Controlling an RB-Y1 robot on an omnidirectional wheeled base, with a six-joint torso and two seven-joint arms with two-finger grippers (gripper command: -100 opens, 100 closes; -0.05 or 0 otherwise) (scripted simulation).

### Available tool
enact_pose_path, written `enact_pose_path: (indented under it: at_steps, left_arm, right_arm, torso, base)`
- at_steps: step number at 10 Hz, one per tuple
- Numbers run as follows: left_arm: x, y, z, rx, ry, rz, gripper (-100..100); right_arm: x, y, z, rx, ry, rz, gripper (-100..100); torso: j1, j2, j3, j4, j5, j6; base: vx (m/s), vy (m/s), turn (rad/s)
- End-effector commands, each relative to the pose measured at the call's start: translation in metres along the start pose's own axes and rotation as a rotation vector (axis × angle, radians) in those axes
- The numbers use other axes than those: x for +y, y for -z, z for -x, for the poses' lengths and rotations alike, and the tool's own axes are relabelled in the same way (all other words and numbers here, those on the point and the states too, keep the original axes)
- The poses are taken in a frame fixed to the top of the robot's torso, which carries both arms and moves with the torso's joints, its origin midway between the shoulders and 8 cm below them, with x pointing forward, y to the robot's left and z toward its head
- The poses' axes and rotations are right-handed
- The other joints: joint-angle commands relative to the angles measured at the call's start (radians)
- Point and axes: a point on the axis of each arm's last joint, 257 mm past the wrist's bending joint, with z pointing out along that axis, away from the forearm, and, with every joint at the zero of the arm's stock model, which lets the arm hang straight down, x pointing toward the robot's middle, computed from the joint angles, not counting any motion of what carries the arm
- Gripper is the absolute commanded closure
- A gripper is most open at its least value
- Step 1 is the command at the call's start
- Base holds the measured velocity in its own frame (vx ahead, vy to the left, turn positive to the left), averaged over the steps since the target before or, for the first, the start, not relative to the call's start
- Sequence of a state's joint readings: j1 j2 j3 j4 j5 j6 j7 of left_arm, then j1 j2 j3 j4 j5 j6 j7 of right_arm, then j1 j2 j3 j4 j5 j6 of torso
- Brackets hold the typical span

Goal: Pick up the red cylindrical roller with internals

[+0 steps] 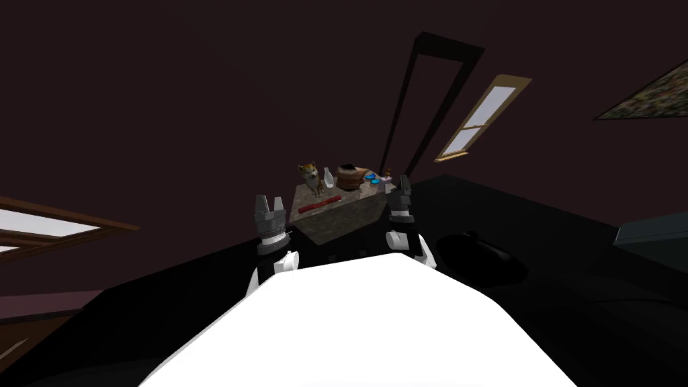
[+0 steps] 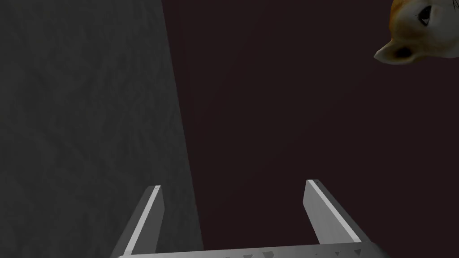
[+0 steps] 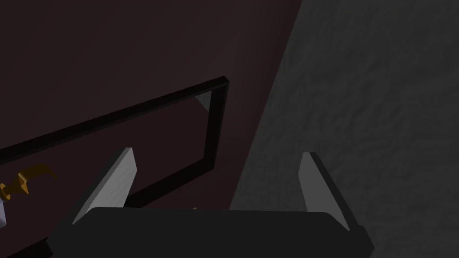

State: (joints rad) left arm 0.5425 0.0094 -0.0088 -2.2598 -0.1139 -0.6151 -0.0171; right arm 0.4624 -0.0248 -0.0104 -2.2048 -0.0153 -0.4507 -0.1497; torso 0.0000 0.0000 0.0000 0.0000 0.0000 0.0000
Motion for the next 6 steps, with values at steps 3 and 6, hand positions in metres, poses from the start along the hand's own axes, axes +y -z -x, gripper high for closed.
enact_pose_path:
  at_steps: [3, 6]
  left_arm:
    - [0.020, -0.001, -0.004, 0.058, -0.010, 0.063, -100]
    - [0.039, -0.001, -0.003, 0.083, -0.013, 0.128, -100]
  right_arm:
    - [0.000, 0.000, 0.000, 0.000, 0.000, 0.000, 0]
    - [0.000, 0.000, 0.000, 0.000, 0.000, 0.000, 0]
  torso:
    - [0.001, 0.001, 0.000, 0.000, 0.000, 0.000]
    - [0.001, 0.002, 0.001, 0.000, 0.000, 0.000]
  base:
    - [-0.014, 0.009, -0.048]
    - [-0.026, 0.014, -0.061]
